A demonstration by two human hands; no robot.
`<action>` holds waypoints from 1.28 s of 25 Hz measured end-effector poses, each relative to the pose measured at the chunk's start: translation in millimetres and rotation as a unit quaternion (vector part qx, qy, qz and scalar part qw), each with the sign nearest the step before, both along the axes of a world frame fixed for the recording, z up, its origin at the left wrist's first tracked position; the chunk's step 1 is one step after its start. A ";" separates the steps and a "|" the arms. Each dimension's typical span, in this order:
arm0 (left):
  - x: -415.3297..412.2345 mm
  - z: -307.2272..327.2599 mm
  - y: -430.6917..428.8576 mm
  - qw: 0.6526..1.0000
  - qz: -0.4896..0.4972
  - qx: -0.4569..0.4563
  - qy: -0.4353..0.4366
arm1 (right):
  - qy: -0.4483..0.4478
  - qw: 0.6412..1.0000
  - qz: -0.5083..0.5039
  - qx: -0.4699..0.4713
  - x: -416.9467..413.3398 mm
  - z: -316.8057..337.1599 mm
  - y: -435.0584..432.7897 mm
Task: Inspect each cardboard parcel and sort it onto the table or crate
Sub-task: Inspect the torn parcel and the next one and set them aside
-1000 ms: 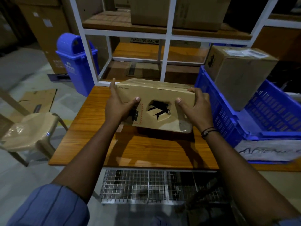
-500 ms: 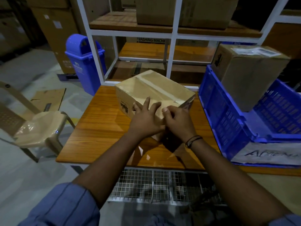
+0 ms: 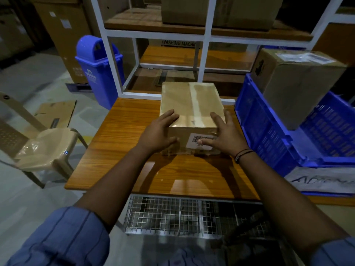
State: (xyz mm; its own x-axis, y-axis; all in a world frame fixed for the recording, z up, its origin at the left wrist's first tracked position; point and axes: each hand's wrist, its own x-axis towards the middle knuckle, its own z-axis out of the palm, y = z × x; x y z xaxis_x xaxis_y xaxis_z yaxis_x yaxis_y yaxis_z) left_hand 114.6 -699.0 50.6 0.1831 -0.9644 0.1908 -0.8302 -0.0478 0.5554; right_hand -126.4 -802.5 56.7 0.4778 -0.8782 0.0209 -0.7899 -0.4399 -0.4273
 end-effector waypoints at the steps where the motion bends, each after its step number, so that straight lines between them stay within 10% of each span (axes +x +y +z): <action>1: -5.3 -5.6 -0.1 1.000 0.015 -0.013 -0.023 | 0.005 1.000 -0.005 -0.014 1.4 -2.0 -0.4; 27: -5.0 -11.4 -5.3 0.997 0.028 -0.044 -0.051 | 0.052 0.996 -0.008 -0.077 0.7 -6.7 -4.2; 32: -31.7 -6.2 0.2 0.976 0.054 0.063 -0.203 | 0.067 0.995 -0.023 -0.075 11.9 4.5 20.2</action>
State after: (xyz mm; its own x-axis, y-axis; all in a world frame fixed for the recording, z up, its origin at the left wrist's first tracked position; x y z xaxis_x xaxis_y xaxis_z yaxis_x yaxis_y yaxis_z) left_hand 82.9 -698.8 44.4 0.2188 -0.9641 0.1507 -0.9671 -0.1937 0.1649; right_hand -114.5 -782.3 61.2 0.4443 -0.8912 0.0915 -0.8560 -0.4525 -0.2500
